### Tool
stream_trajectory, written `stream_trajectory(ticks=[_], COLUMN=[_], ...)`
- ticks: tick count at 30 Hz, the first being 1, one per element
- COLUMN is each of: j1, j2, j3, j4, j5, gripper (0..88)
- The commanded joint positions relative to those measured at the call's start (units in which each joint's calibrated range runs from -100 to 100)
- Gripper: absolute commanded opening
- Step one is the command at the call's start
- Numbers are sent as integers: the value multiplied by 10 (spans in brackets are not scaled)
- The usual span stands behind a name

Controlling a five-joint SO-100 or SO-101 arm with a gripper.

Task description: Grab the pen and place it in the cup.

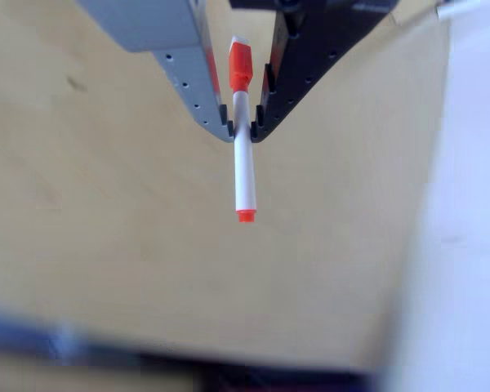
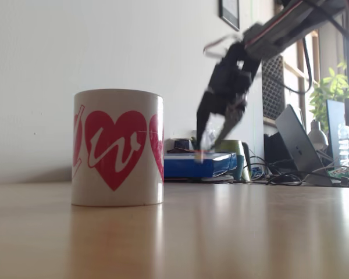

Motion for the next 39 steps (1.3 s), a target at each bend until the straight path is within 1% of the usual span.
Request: stream_trajectory(ticks=[1,7,13,17,22,27,33,36,39], j1=[-13,-32,-70,-99,-116,-146,-213,-237,-257], j2=[-111,-212,-329,-394,-446,-498,-563,-587,-607], j3=[-25,-21,-17,-17,2,105,280,342,378], j4=[-34,-43,-58,-60,-73,-168,-310,-357,-380], j5=[54,130,199,223,241,278,324,335,335], gripper=[10,10,10,10,10,10,10,9,9])
